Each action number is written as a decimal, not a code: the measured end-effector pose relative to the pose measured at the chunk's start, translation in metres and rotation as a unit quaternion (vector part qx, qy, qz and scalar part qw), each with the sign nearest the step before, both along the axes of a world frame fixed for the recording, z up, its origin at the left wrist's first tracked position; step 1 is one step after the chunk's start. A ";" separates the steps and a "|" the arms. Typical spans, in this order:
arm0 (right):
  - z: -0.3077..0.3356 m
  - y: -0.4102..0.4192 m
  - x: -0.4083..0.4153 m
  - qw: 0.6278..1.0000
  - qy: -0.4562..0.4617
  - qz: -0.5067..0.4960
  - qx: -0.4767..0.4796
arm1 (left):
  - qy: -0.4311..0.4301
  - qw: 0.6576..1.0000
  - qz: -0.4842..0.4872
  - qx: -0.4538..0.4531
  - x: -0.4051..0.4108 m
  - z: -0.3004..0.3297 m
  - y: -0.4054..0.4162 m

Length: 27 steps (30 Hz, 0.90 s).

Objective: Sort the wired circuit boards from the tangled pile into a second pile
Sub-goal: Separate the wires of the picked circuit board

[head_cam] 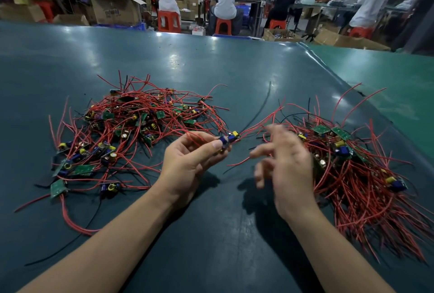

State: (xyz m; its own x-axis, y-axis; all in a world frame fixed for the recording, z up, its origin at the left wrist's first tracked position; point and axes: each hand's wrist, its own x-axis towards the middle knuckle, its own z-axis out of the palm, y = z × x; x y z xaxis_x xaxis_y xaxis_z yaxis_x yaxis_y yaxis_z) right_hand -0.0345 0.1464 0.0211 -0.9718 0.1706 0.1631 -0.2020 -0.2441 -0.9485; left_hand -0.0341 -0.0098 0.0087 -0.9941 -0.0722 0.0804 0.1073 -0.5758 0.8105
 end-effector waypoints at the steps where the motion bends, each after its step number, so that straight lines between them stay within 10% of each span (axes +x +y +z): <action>1: -0.003 -0.004 0.003 0.999 -0.010 0.041 0.033 | 0.001 1.000 -0.011 -0.006 0.001 -0.001 0.000; 8: -0.005 -0.008 0.003 0.995 0.011 0.025 0.095 | -0.010 0.999 -0.011 -0.036 0.002 -0.002 0.003; 19: 0.008 0.023 -0.009 0.987 0.082 -0.130 -0.055 | -0.037 0.997 0.002 0.063 -0.003 0.002 -0.007; 22: 0.003 0.017 -0.002 0.970 0.151 -0.173 0.081 | -0.036 0.997 0.002 0.062 -0.003 0.004 -0.008; 27: -0.005 0.003 0.009 0.842 0.342 -0.105 0.403 | 0.042 0.990 0.064 -0.119 0.004 0.003 -0.004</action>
